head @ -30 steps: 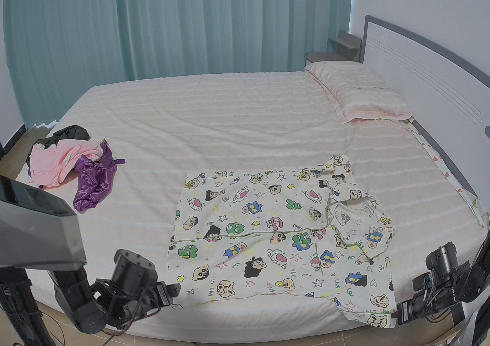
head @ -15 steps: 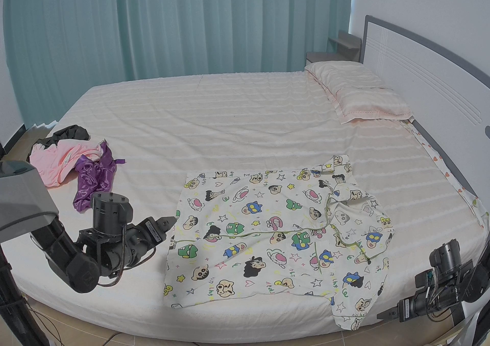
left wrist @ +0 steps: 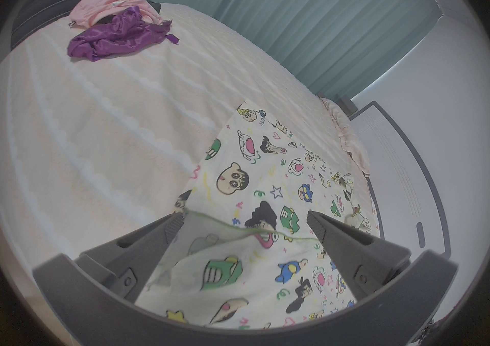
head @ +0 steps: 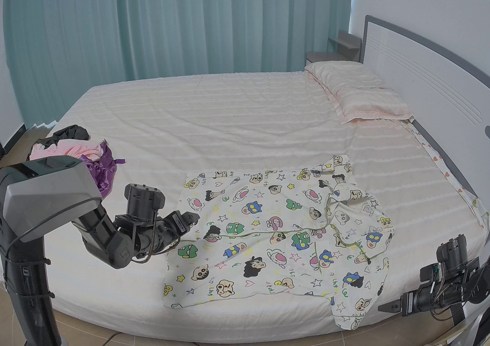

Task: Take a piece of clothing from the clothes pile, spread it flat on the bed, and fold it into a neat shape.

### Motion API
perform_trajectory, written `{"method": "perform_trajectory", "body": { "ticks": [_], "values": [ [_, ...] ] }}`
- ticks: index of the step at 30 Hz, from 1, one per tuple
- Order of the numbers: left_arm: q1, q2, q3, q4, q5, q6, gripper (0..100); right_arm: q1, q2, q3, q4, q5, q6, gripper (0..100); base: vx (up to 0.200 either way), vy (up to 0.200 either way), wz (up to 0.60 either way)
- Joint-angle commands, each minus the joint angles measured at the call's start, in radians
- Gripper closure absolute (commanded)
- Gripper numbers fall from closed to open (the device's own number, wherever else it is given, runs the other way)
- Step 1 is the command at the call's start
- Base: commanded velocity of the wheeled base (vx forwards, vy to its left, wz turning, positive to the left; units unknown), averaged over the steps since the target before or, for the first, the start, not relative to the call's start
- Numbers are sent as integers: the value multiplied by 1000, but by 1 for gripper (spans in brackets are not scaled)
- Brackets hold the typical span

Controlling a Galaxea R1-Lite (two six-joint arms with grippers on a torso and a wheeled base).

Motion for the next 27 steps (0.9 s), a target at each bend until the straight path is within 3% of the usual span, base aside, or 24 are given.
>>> {"method": "perform_trajectory", "body": {
  "ticks": [1,10,11,23,27],
  "values": [
    [-6,77,-81,56,0,12,0,1,-2,16,-3,4,1,0,0,0,0],
    [0,137,-143,72,12,68,0,22,4,16,-3,5,4,0,0,0,0],
    [0,139,-147,74,14,68,100,22,4,16,-3,5,4,0,0,0,0],
    [46,160,-206,123,49,116,100,22,4,16,-3,5,4,0,0,0,0],
    [65,174,-267,125,97,116,100,22,5,16,-3,5,4,0,0,0,0]
  ]
}}
